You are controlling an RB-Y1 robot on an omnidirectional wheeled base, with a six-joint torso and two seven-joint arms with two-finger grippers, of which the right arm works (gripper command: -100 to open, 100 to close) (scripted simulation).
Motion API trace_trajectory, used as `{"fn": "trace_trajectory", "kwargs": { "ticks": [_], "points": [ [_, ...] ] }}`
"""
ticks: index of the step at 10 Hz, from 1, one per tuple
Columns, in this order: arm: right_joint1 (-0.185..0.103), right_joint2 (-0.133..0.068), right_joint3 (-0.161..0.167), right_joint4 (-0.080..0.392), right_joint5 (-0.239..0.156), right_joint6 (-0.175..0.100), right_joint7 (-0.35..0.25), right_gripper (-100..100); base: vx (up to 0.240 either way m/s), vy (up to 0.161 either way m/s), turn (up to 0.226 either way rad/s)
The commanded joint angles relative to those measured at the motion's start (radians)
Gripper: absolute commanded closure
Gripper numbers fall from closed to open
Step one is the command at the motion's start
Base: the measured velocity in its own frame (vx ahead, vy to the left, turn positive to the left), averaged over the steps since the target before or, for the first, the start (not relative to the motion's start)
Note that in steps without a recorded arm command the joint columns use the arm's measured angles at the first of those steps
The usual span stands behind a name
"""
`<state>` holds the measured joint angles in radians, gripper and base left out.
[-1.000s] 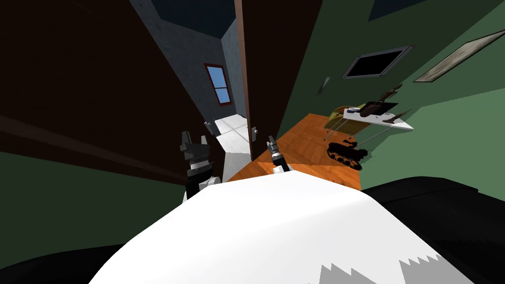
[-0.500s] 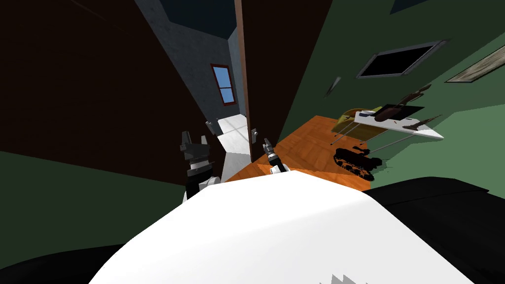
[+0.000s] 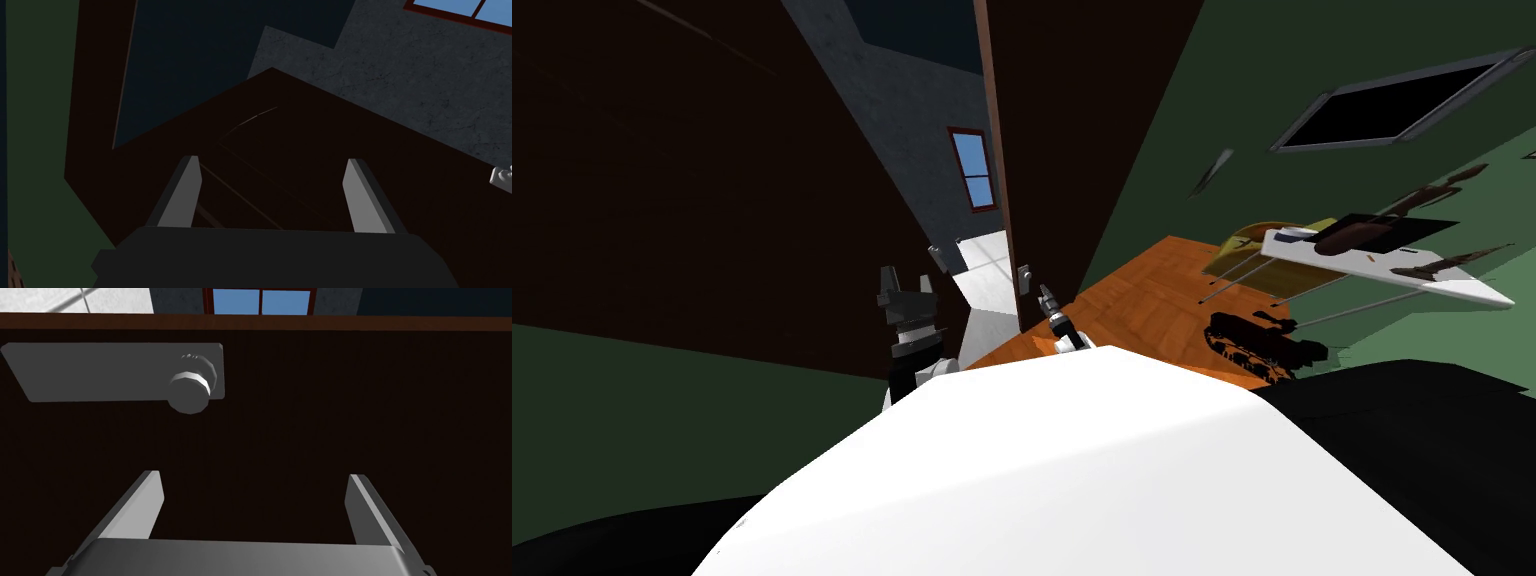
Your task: Push the door open
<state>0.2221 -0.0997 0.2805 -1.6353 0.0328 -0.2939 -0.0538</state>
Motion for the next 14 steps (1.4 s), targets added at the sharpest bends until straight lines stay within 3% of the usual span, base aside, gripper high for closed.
{"fn": "trace_trajectory", "kwargs": {
  "ticks": [1, 9, 10, 14],
  "points": [
    [-0.019, -0.004, 0.011, 0.034, -0.002, 0.001, -0.007, -100, 0.06, -0.113, 0.1],
    [-0.103, -0.008, 0.073, 0.189, -0.008, 0.017, -0.033, -100, 0.069, -0.131, 0.101],
    [-0.097, -0.009, 0.068, 0.182, -0.008, 0.011, -0.031, -100, 0.027, -0.068, 0.022],
    [-0.122, 0.003, 0.052, 0.222, -0.01, 0.002, -0.029, -100, 0.174, 0.054, 0.028]
  ]
}}
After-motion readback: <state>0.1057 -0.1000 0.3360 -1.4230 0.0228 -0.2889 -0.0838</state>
